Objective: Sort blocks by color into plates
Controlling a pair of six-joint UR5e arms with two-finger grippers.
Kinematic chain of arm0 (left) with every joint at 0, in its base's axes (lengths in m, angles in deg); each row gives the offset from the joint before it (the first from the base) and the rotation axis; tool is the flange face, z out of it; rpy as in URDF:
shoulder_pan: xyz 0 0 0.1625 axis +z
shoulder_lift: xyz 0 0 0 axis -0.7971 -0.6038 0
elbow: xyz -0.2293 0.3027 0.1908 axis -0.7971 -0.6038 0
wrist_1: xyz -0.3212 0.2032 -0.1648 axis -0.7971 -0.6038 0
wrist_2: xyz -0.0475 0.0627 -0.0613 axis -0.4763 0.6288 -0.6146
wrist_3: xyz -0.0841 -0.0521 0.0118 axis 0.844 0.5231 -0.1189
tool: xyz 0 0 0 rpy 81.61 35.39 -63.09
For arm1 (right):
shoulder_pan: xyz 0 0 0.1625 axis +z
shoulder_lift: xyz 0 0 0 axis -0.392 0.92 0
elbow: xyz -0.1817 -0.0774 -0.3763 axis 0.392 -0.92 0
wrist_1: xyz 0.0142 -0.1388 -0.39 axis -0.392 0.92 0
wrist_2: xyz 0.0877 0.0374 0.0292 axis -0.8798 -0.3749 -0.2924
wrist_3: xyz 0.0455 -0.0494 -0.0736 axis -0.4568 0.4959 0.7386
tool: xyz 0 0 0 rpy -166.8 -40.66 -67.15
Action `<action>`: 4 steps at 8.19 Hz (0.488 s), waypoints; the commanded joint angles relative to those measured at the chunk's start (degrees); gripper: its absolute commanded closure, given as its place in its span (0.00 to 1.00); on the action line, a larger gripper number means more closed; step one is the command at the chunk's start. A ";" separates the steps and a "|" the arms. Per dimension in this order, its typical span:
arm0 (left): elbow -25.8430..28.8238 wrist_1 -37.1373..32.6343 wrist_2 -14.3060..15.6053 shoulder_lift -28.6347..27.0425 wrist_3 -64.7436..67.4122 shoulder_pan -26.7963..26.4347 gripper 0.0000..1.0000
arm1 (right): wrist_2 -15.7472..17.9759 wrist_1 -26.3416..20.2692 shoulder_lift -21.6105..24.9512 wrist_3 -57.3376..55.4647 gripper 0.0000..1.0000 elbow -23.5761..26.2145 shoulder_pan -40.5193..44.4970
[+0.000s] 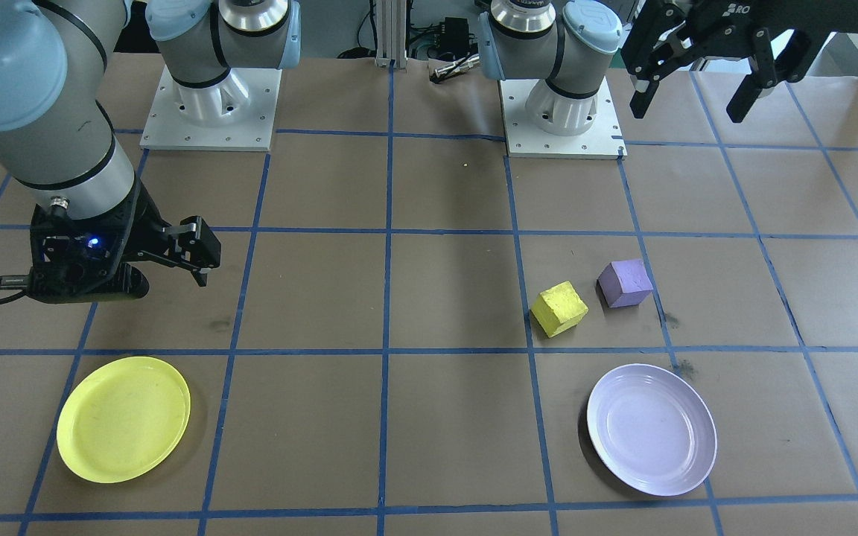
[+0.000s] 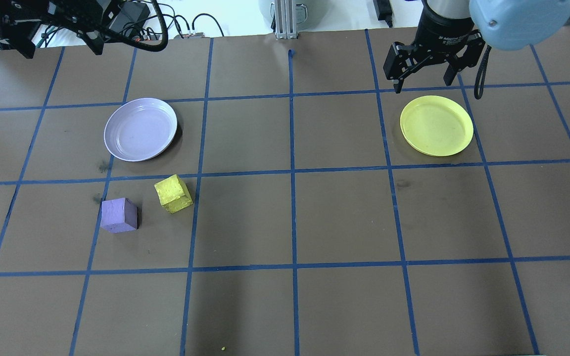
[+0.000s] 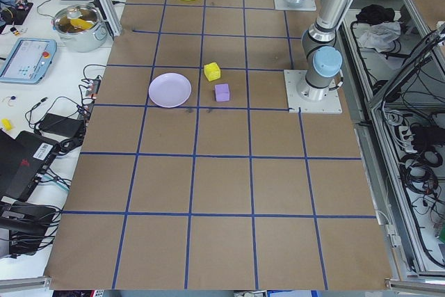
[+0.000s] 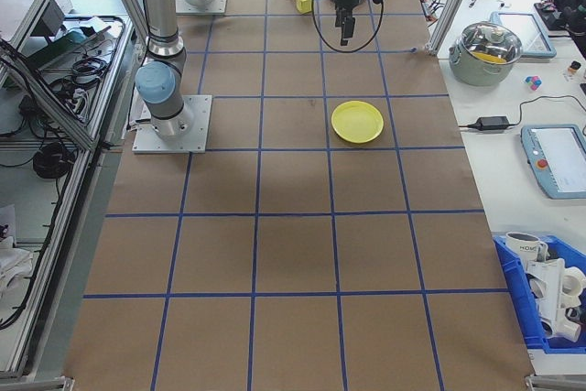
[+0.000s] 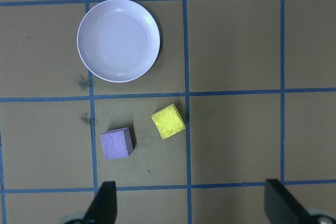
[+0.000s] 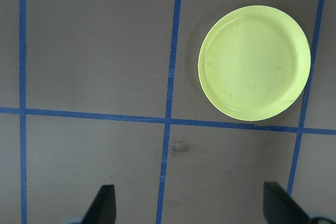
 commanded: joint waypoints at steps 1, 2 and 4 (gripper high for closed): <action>-4.68 1.73 -0.06 2.05 -0.13 0.07 0.00 | 0.14 0.10 -0.09 0.02 0.00 0.11 0.00; -5.83 1.92 0.02 2.23 -2.05 0.60 0.00 | 0.14 0.10 0.00 0.02 0.00 0.11 0.00; -7.42 1.92 0.02 1.01 -11.52 8.89 0.00 | 0.40 0.10 -0.26 0.11 0.00 0.20 0.00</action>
